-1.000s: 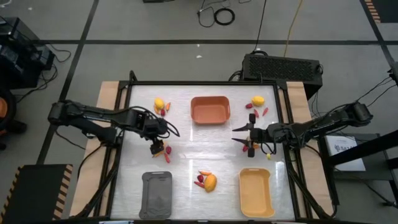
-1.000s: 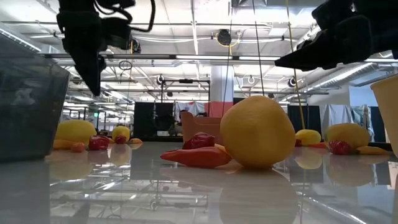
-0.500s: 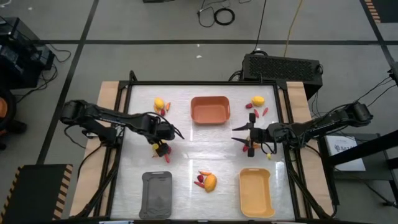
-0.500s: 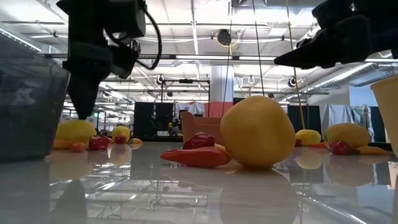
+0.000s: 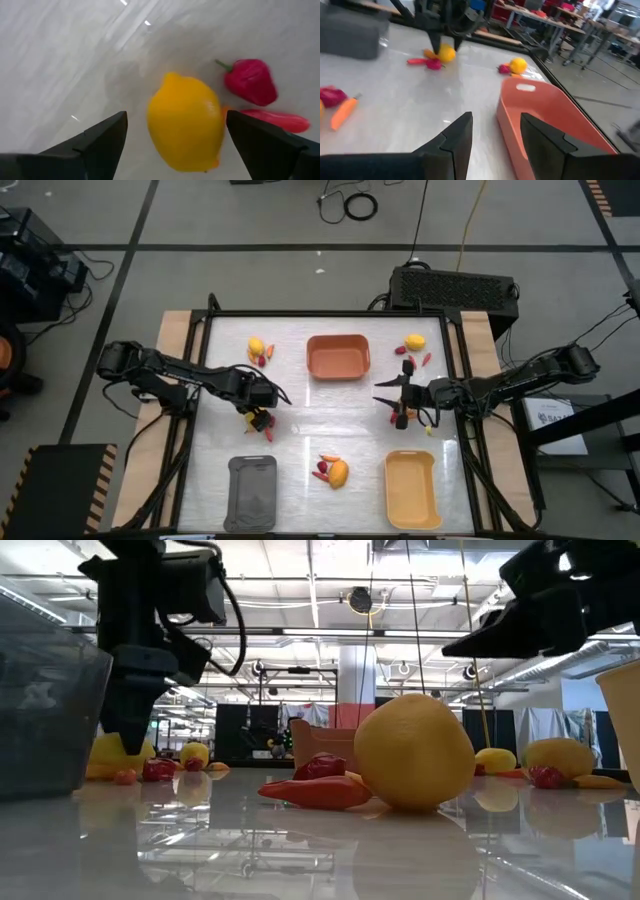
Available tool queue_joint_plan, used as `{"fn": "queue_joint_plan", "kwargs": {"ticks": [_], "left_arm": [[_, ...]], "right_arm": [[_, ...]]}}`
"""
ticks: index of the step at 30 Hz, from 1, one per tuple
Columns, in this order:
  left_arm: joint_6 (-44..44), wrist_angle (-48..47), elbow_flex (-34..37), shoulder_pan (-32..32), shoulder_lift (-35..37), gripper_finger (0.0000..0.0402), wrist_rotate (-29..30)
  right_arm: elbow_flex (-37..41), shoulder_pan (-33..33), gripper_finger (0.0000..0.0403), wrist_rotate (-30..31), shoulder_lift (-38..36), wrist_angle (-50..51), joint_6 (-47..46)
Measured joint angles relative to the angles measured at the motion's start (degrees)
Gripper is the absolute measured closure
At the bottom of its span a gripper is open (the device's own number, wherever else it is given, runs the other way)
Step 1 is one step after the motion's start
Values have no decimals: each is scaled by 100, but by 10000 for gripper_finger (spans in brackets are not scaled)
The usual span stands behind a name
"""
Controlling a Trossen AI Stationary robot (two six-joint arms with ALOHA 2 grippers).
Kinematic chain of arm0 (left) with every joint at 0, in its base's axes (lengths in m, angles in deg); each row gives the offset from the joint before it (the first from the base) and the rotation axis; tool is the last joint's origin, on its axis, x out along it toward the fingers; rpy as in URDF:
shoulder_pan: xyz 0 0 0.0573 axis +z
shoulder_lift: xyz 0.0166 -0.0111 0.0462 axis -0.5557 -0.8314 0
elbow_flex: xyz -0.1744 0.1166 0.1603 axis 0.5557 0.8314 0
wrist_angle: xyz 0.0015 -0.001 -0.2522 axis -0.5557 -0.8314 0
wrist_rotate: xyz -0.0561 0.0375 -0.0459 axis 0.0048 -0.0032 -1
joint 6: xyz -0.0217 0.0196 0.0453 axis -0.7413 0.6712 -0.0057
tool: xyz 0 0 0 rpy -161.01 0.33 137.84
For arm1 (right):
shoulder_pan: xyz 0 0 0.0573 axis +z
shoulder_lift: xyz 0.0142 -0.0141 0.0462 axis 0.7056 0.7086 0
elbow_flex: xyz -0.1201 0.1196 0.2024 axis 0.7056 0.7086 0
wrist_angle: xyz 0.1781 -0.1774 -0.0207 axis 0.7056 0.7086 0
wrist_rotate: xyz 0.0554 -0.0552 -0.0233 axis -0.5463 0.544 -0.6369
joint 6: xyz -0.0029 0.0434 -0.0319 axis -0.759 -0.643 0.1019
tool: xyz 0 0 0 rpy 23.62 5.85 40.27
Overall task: Sort produce into baskets
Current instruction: Put the yellow lemon into the orange bin
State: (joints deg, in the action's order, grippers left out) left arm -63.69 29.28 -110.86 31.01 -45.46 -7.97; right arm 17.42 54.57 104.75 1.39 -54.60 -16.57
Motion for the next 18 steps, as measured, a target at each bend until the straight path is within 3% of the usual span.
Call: {"fn": "queue_joint_plan", "kwargs": {"ticks": [7,18], "left_arm": [[59,70,25,0,2,66,135],[292,63,23,0,43,186,49]], "right_arm": [[0,0,245,60,0,-9,-21],[0,0,245,57,0,-16,-29]]}}
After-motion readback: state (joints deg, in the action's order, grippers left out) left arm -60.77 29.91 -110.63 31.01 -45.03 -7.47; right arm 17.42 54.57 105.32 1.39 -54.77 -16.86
